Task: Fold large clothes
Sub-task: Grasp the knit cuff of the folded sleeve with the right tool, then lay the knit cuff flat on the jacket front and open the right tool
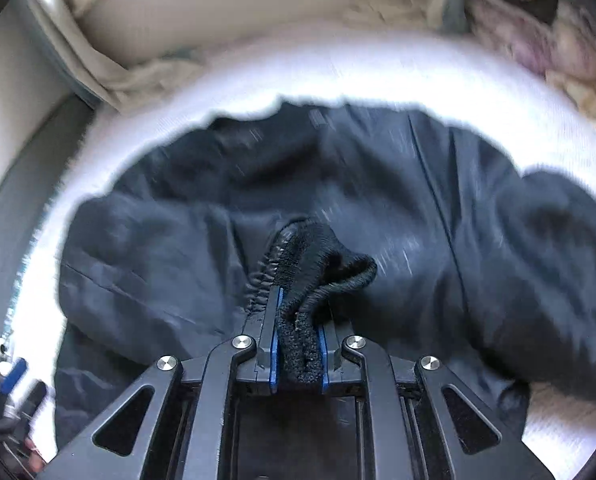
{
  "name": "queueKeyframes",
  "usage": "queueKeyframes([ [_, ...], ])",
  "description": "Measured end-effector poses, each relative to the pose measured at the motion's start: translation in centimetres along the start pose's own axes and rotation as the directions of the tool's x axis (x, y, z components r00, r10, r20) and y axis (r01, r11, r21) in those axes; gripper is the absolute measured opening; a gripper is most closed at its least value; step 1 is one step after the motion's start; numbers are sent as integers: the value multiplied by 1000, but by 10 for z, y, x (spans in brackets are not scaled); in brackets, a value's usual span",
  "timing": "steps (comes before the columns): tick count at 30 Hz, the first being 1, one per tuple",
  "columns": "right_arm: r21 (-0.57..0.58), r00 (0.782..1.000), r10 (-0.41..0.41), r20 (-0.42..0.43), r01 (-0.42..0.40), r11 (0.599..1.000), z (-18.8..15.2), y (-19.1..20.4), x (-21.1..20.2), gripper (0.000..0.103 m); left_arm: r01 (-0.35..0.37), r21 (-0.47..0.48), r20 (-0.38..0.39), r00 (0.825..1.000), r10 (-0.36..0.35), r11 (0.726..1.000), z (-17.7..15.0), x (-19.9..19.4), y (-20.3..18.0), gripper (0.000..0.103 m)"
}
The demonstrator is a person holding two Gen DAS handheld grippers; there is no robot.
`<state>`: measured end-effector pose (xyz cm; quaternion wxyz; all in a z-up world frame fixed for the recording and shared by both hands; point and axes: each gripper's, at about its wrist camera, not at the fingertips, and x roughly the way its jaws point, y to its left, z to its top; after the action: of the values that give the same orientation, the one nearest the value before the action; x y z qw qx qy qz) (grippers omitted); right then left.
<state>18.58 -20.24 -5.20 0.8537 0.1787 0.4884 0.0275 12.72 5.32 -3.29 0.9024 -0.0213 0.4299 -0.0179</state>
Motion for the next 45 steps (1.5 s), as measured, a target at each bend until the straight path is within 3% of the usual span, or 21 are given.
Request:
queueKeyframes([
  [3,25,999,-28,-23,29,999,-3,-11,5,26,5,-44,3,1000,-5,999,11,0,15,103],
  [5,56,999,-36,-6,37,998,-3,-19,-7,48,7,-64,16,1000,-6,998,24,-2,26,103],
  [10,51,982,-117,151,110,993,2,-26,-65,70,4,-106,63,998,3,994,62,-1,47,97],
  [12,24,975,-100,197,97,995,5,-19,-83,70,45,-112,62,997,-38,993,73,6,47,92],
  [15,-47,981,-11,193,20,999,6,-3,-89,66,115,-97,45,993,-111,989,80,28,37,83],
  [17,-98,984,-15,178,33,995,0,11,-82,48,149,-86,14,989,-149,985,79,49,30,73],
  [18,-124,986,-27,164,48,991,-2,18,-76,43,156,-82,-12,987,-158,984,77,60,28,70],
  [20,-150,992,-34,125,52,987,-6,24,-59,33,119,-67,-61,991,-123,991,71,83,25,68],
  [24,-149,997,-59,46,65,987,-13,23,-22,31,14,-47,-99,995,-19,999,59,109,34,70],
  [29,-114,997,-66,-31,62,992,-23,13,15,31,-21,-45,-117,993,16,999,49,123,39,78],
  [33,-106,997,-71,-24,68,992,-29,9,25,31,-14,-81,-133,991,3,997,43,134,47,81],
  [45,-128,991,-131,30,134,983,-38,17,37,36,-37,-43,-98,995,33,998,33,141,44,81],
])
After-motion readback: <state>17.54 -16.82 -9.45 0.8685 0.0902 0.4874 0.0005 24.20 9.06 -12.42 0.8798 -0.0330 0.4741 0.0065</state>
